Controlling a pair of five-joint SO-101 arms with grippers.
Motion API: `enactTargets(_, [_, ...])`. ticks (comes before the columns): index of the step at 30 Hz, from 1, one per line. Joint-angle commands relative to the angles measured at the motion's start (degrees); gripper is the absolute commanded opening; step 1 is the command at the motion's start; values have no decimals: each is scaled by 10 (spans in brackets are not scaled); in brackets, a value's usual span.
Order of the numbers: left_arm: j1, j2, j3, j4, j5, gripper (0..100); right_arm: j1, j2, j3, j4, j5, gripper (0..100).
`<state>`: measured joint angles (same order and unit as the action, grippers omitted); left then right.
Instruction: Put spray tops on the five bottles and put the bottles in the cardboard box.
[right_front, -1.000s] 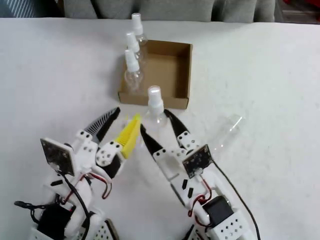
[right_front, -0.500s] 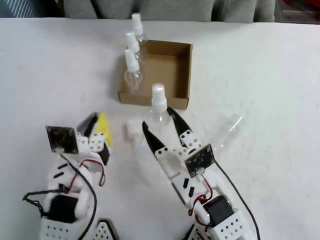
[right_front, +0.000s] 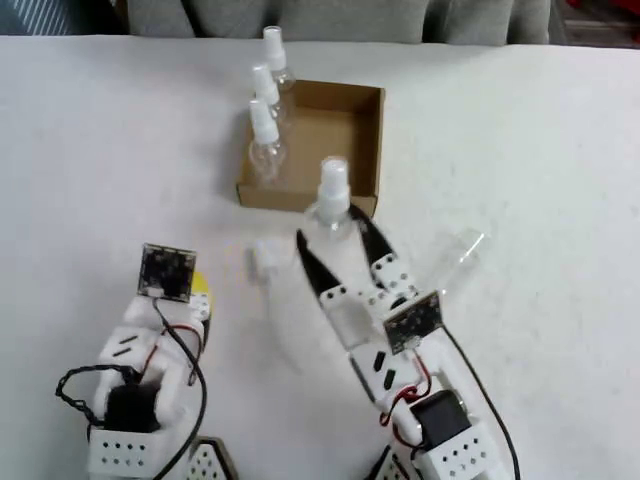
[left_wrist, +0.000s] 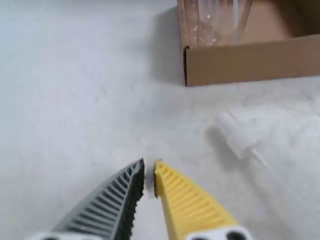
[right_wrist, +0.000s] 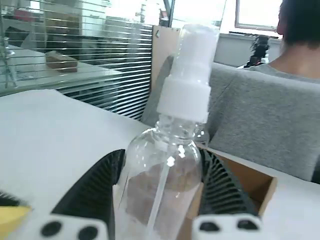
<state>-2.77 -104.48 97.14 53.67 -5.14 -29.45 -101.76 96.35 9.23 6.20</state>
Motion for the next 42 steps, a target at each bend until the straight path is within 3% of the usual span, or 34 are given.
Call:
enactTargets(1, [-3, -4, -1, 28, -48, 54, 62, -11, 5, -31, -2, 17])
enactTargets(8, [-5, -4, -1, 28, -71, 54, 87, -7, -1, -147, 7, 16])
enactTargets(20, [-6, -4, -1, 52, -72, 54, 90, 25, -37, -154, 47, 16])
enactTargets(42, [-6, -4, -1, 52, -72, 54, 104, 745, -297, -496, 46, 16])
